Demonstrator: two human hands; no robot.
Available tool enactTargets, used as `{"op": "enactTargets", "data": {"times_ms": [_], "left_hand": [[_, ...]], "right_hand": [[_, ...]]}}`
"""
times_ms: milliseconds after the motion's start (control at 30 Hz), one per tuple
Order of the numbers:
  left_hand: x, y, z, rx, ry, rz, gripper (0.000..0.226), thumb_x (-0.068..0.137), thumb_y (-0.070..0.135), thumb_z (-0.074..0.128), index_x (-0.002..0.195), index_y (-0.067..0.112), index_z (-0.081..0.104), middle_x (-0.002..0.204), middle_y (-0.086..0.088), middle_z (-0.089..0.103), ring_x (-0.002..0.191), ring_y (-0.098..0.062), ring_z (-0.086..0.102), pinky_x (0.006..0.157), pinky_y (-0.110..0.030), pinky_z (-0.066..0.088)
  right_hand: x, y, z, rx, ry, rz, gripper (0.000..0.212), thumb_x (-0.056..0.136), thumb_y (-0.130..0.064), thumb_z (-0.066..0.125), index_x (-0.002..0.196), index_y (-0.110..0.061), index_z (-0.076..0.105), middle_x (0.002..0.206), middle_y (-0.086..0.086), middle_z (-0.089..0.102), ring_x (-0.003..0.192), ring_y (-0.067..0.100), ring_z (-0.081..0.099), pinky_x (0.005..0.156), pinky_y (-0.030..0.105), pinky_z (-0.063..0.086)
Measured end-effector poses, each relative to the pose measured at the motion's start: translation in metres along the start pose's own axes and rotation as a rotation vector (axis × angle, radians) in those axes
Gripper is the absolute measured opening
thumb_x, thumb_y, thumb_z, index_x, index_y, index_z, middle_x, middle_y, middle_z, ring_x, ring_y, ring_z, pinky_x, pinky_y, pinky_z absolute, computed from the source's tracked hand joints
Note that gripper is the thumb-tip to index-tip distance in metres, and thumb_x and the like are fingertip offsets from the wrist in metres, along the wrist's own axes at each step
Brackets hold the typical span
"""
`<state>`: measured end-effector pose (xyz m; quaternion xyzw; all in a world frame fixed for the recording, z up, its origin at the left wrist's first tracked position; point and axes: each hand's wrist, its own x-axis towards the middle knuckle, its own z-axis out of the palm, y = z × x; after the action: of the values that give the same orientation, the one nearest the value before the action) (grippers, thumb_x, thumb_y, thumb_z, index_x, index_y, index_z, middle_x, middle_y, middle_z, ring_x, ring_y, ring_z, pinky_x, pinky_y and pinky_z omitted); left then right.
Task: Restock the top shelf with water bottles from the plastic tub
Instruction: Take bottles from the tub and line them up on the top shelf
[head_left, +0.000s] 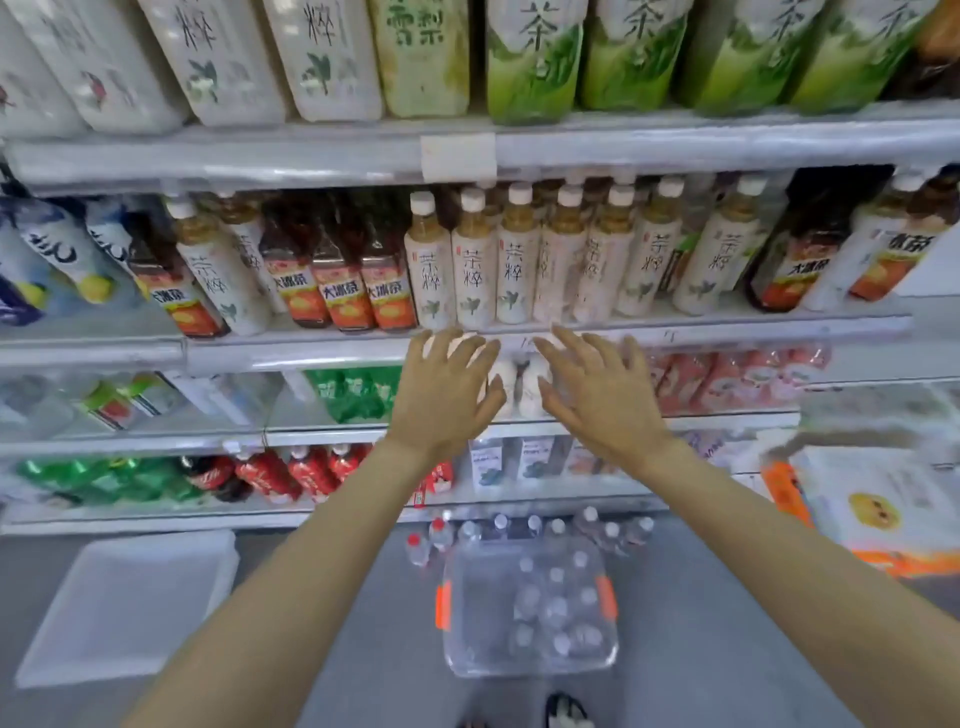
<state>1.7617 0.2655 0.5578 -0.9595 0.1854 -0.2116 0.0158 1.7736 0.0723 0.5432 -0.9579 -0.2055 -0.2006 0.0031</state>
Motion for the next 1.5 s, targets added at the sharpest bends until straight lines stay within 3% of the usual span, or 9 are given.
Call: {"op": "enactTargets", "data": {"times_ms": [267,500,633,800,900,1067,1200,1333,1500], "left_hand": [[-0.052,0.037,0.089,-0.086,-0.213,-0.049,0.047,0.081,0.035,0.038,0.106,0.010,0.069,0.099,-0.005,0.071,0.095,-0.030,0.063,0.087,-0.041,0.030],[-0.112,0.062,0.168,-0.174,-0.408,-0.108,0.045,0.083,0.034,0.037,0.102,0.011,0.071,0.096,-0.004,0.071,0.093,-0.029,0.064,0.087,-0.044,0.047],[-0.150,0.068,0.216,-0.168,-0.521,-0.104,0.047,0.082,0.034,0.036,0.104,0.009,0.070,0.094,-0.005,0.072,0.091,-0.030,0.066,0.084,-0.045,0.049],[-0.200,0.083,0.273,-0.189,-0.644,-0.116,0.047,0.081,0.032,0.036,0.100,0.009,0.072,0.090,-0.005,0.072,0.087,-0.030,0.067,0.081,-0.044,0.050],[-0.233,0.096,0.307,-0.214,-0.674,-0.124,0.045,0.082,0.032,0.036,0.100,0.012,0.072,0.088,-0.002,0.072,0.086,-0.028,0.066,0.081,-0.042,0.050],[-0.283,0.119,0.350,-0.242,-0.774,-0.114,0.045,0.082,0.030,0.037,0.102,0.011,0.072,0.091,-0.002,0.072,0.088,-0.029,0.066,0.083,-0.045,0.049],[-0.304,0.130,0.387,-0.258,-0.827,-0.094,0.043,0.079,0.028,0.037,0.095,0.011,0.072,0.089,-0.002,0.072,0.085,-0.029,0.066,0.083,-0.046,0.049],[-0.297,0.147,0.429,-0.349,-0.831,-0.214,0.048,0.079,0.029,0.031,0.102,0.011,0.070,0.095,-0.002,0.072,0.094,-0.028,0.064,0.091,-0.042,0.042],[-0.292,0.165,0.486,-0.396,-0.907,-0.295,0.046,0.096,0.030,0.029,0.139,0.018,0.041,0.136,0.001,0.051,0.132,-0.023,0.033,0.107,-0.036,0.011]], "right_hand": [[-0.065,0.010,0.088,0.031,-0.274,0.027,0.049,0.087,-0.043,0.037,0.119,-0.019,0.066,0.122,0.005,0.064,0.098,0.028,0.065,0.088,0.055,0.046],[-0.125,0.001,0.168,0.157,-0.472,0.108,0.052,0.085,-0.044,0.036,0.117,-0.014,0.064,0.120,0.009,0.064,0.097,0.032,0.065,0.088,0.055,0.045],[-0.162,-0.004,0.214,0.265,-0.587,0.282,0.064,0.084,-0.050,0.024,0.125,-0.014,0.057,0.125,0.009,0.060,0.108,0.036,0.058,0.092,0.053,0.041],[-0.214,-0.006,0.271,0.250,-0.743,0.347,0.062,0.090,-0.053,0.028,0.138,-0.018,0.046,0.144,0.005,0.045,0.128,0.030,0.044,0.104,0.049,0.028],[-0.240,-0.011,0.304,0.266,-0.773,0.348,0.081,0.077,-0.060,0.013,0.139,-0.018,0.045,0.141,0.004,0.048,0.123,0.032,0.049,0.100,0.048,0.033],[-0.277,-0.022,0.359,0.306,-0.840,0.349,0.073,0.081,-0.056,0.022,0.134,-0.013,0.050,0.132,0.006,0.056,0.114,0.033,0.055,0.096,0.049,0.038],[-0.291,-0.027,0.400,0.310,-0.880,0.330,0.067,0.086,-0.057,0.027,0.139,-0.018,0.042,0.141,0.002,0.047,0.124,0.031,0.047,0.103,0.048,0.031],[-0.295,-0.035,0.442,0.333,-0.915,0.301,0.060,0.094,-0.047,0.045,0.146,-0.020,0.032,0.150,0.000,0.036,0.134,0.027,0.037,0.110,0.047,0.024],[-0.301,-0.038,0.494,0.336,-0.920,0.281,0.059,0.094,-0.048,0.043,0.145,-0.020,0.031,0.150,0.000,0.035,0.133,0.028,0.037,0.107,0.047,0.029]]}}
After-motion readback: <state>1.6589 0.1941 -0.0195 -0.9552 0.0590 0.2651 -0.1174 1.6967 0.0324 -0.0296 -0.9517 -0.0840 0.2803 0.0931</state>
